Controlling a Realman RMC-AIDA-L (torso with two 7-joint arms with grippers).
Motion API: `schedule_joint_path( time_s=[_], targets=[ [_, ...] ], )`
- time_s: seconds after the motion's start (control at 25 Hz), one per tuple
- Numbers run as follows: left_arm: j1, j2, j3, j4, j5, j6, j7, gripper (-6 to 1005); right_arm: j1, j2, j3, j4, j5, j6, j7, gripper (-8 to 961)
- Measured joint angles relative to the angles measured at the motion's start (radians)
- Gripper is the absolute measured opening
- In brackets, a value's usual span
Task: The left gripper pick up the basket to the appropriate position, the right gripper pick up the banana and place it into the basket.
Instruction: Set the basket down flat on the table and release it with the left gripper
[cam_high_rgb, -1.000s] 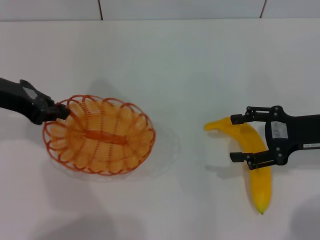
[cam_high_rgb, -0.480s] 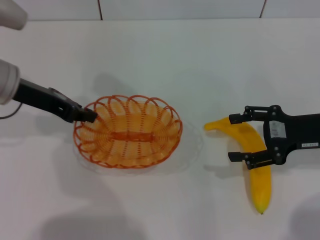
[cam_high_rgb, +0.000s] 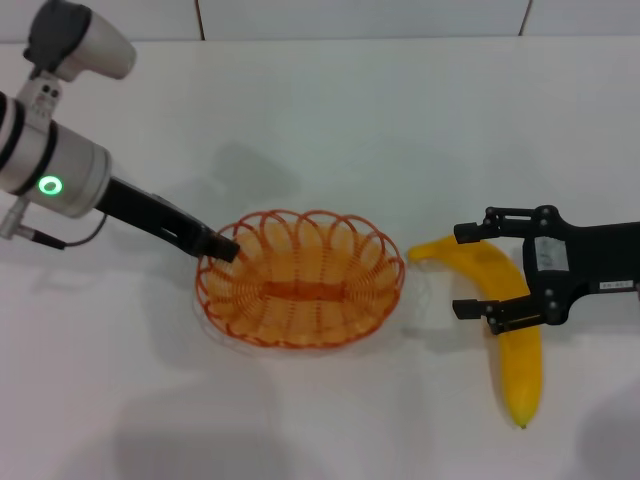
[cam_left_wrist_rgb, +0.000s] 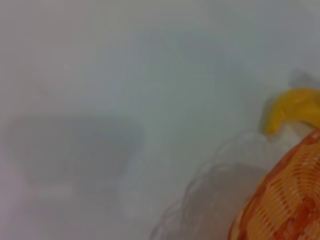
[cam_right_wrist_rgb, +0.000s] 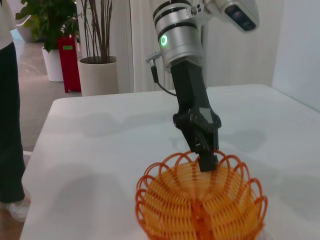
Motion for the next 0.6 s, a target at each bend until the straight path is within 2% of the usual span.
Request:
schedule_joint_path(
  time_s=[0.6],
  targets=[
    [-0.002, 0.001, -0.001, -0.039, 0.003, -0.019, -0.031, 65, 0.001, 0.001, 0.000, 0.002, 0.008, 0.001, 0.000, 894]
  ],
)
